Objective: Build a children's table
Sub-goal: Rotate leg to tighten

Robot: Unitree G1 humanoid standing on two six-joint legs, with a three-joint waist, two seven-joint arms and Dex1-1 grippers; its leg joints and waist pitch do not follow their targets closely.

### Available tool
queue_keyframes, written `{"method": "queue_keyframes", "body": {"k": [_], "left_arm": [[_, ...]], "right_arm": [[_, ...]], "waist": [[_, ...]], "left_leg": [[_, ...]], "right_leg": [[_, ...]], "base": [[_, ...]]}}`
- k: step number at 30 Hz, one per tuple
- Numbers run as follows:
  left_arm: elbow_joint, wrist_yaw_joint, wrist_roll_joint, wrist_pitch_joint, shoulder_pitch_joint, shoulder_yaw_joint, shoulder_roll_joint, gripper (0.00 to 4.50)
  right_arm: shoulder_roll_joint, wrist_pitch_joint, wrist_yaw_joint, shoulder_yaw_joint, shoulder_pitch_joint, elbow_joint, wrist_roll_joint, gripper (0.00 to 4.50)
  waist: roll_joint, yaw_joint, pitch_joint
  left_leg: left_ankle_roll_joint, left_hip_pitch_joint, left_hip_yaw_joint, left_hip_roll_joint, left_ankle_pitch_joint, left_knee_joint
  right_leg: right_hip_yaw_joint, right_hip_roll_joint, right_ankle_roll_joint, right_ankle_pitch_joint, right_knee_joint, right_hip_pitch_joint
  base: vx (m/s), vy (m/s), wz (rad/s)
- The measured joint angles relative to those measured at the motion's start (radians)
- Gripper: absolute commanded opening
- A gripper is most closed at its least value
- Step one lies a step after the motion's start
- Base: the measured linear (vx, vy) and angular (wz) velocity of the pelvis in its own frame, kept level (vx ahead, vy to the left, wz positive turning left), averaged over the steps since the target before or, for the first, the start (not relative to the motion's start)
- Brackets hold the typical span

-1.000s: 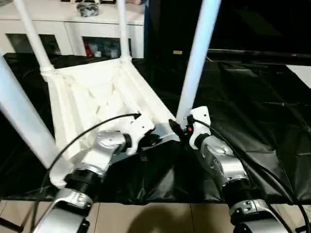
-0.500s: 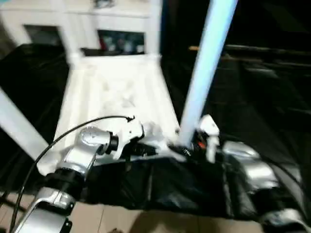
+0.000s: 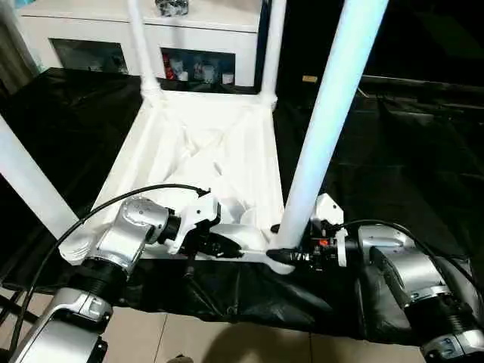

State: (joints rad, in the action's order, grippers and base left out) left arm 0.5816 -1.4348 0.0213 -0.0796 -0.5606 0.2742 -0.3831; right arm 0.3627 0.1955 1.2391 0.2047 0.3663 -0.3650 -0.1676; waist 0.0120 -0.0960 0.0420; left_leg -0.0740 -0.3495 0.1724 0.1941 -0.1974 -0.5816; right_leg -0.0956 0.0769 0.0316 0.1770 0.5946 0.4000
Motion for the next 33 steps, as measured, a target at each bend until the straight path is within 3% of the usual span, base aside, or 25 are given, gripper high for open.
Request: {"method": "queue_keyframes", "body": {"k": [7, 16, 21, 26, 27, 33], "left_arm": [[0.014, 0.003, 0.002, 0.013, -0.003, -0.002, -0.005, 0.0], [0.04, 0.261, -0.054, 0.014, -0.03, -0.034, 0.069, 0.0], [0.025, 0.401, -0.083, -0.014, -0.028, -0.041, 0.123, 0.0], [-0.041, 0.51, -0.107, -0.05, 0.013, -0.051, 0.164, 0.0], [-0.053, 0.516, -0.11, -0.053, 0.021, -0.051, 0.164, 0.0], [-0.087, 0.513, -0.112, -0.065, 0.041, -0.051, 0.163, 0.0]], "right_arm": [[-0.016, 0.001, -0.019, -0.005, -0.003, -0.002, 0.003, 2.49], [-0.192, -0.027, -0.43, -0.162, -0.004, -0.084, 0.012, 2.49], [-0.288, -0.055, -0.664, -0.219, 0.011, -0.114, 0.041, 2.49], [-0.358, -0.079, -0.838, -0.236, 0.035, -0.139, 0.091, 2.49], [-0.363, -0.09, -0.848, -0.236, 0.035, -0.143, 0.098, 3.04], [-0.373, -0.101, -0.847, -0.229, 0.029, -0.141, 0.105, 3.48]], "waist": [[0.001, 0.001, 0.0], [0.007, 0.035, 0.002], [0.006, 0.048, 0.002], [0.005, 0.065, 0.002], [0.005, 0.065, 0.002], [0.005, 0.066, 0.003]], "left_leg": [[0.0, 0.0, 0.0, 0.0, 0.0, -0.001], [-0.002, 0.0, 0.0, 0.001, 0.001, -0.004], [-0.003, -0.001, 0.0, 0.002, 0.002, 0.001], [-0.004, -0.001, 0.001, 0.001, 0.002, 0.003], [-0.004, -0.001, 0.001, 0.001, 0.002, 0.004], [-0.004, -0.001, 0.002, 0.001, 0.002, 0.005]], "right_leg": [[0.0, 0.0, 0.0, 0.0, 0.001, 0.0], [0.0, 0.0, -0.001, -0.001, 0.002, 0.0], [0.0, -0.001, -0.001, -0.001, 0.002, 0.001], [0.0, -0.001, -0.001, -0.001, 0.001, 0.001], [0.0, -0.001, -0.001, -0.001, 0.001, 0.001], [0.0, -0.001, -0.001, -0.001, 0.0, 0.002]], "base": [[0.0, 0.0, 0.0], [0.0, 0.0, 0.0], [0.0, 0.0, 0.0], [0.0, 0.0, 0.0], [0.0, 0.0, 0.0], [0.0, 0.0, 0.0]]}}
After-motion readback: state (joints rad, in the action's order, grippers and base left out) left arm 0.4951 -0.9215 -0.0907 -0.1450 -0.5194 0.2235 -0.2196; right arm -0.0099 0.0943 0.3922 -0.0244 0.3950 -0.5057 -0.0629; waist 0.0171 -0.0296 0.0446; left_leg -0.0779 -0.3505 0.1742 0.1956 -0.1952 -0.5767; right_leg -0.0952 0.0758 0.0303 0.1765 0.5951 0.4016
